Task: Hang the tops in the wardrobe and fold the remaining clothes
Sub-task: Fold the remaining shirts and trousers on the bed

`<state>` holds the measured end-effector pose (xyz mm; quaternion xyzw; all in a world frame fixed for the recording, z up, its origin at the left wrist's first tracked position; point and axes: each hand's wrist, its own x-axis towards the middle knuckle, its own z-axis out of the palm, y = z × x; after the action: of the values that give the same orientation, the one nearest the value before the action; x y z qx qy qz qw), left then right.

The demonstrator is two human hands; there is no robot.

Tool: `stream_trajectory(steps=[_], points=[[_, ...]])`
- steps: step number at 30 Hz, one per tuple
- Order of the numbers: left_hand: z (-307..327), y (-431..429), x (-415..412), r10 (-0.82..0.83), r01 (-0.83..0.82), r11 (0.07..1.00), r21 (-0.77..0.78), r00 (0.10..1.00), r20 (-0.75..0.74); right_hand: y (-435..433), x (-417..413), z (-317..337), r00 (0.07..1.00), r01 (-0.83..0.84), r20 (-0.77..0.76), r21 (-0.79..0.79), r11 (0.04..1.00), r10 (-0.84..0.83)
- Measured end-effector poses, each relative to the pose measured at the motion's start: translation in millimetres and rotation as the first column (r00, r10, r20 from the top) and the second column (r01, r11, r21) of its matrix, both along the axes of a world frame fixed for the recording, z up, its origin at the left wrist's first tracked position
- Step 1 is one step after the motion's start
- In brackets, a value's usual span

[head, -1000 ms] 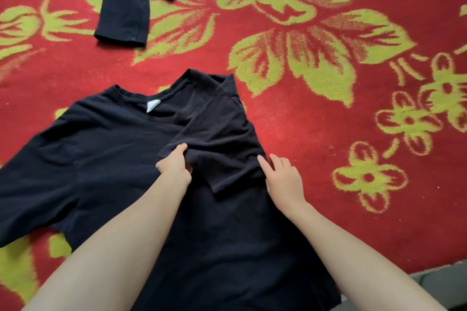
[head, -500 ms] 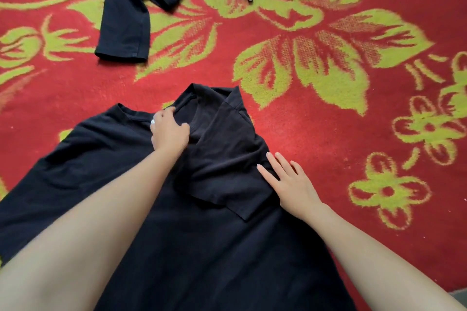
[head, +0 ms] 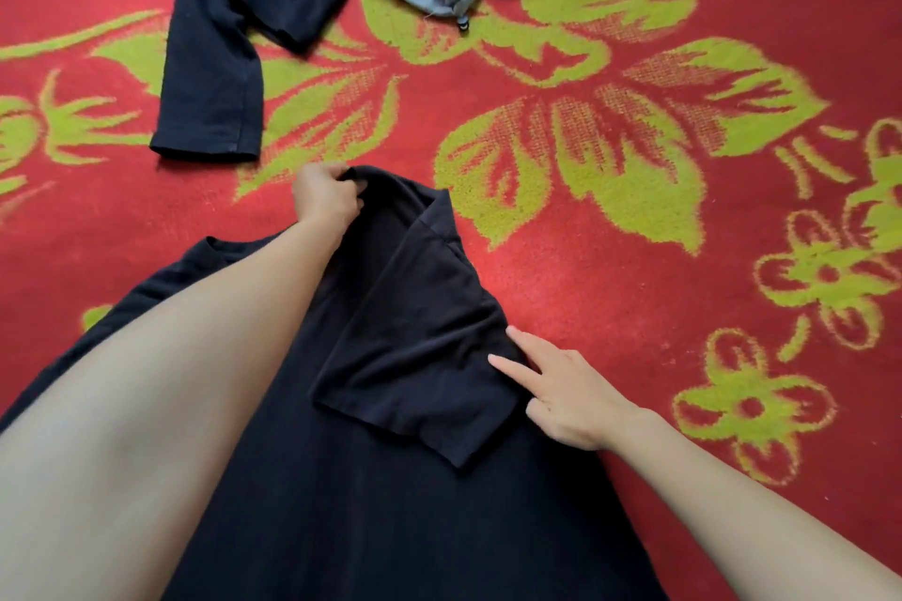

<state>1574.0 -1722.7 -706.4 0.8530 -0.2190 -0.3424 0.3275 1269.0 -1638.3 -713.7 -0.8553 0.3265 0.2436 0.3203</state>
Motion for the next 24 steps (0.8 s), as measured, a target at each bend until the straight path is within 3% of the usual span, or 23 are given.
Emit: stream_trajectory(steps=[3, 6, 9, 10, 11, 13, 15, 17, 21, 24], points=[[-1, -9, 8, -0.001, 0.002, 0.999, -0.049, 1.000, 0.012, 0, 19, -8, 0.996, 0.070, 0.063, -0.198, 0.978, -0.059], [-12, 7, 3, -0.186, 0.184, 0.983, 0.025, 0.977, 0.101, 10, 45, -28, 0.998, 0.000, 0.052, -0.459, 0.888, 0.026], [-10, 25, -8, -0.310, 0.310, 0.951, 0.015, 0.944, 0.113, 12, 51, -45, 0.999, -0.039, 0.012, -0.531, 0.847, 0.053], [-5, 33, -16, -0.334, 0.332, 0.942, 0.043, 0.925, 0.183, 11, 50, -45, 0.998, -0.038, 0.013, -0.537, 0.842, 0.053], [-3, 45, -24, -0.369, 0.360, 0.929, 0.089, 0.874, 0.317, 9, 50, -43, 0.998, -0.042, 0.020, -0.549, 0.834, 0.064], [-3, 77, -42, -0.474, 0.474, 0.865, 0.165, 0.663, 0.579, 6, 49, -39, 0.998, -0.043, 0.013, -0.518, 0.854, 0.058], [-21, 120, -64, -0.602, 0.616, 0.741, 0.269, 0.431, 0.672, 8, 47, -34, 0.999, 0.044, 0.047, -0.513, 0.858, -0.023], [-41, 172, -83, -0.700, 0.646, 0.660, 0.384, 0.344, 0.626, 21, 35, -33, 0.989, 0.094, 0.146, -0.537, 0.839, -0.017], [-68, 254, -91, -0.784, 0.615, 0.600, 0.512, 0.325, 0.529, 56, 0, -45, 0.966, -0.155, 0.095, -0.526, 0.836, 0.239], [-64, 268, -76, -0.815, 0.598, 0.567, 0.566, 0.307, 0.491, 62, 7, -39, 0.986, -0.126, 0.034, -0.466, 0.876, 0.160]])
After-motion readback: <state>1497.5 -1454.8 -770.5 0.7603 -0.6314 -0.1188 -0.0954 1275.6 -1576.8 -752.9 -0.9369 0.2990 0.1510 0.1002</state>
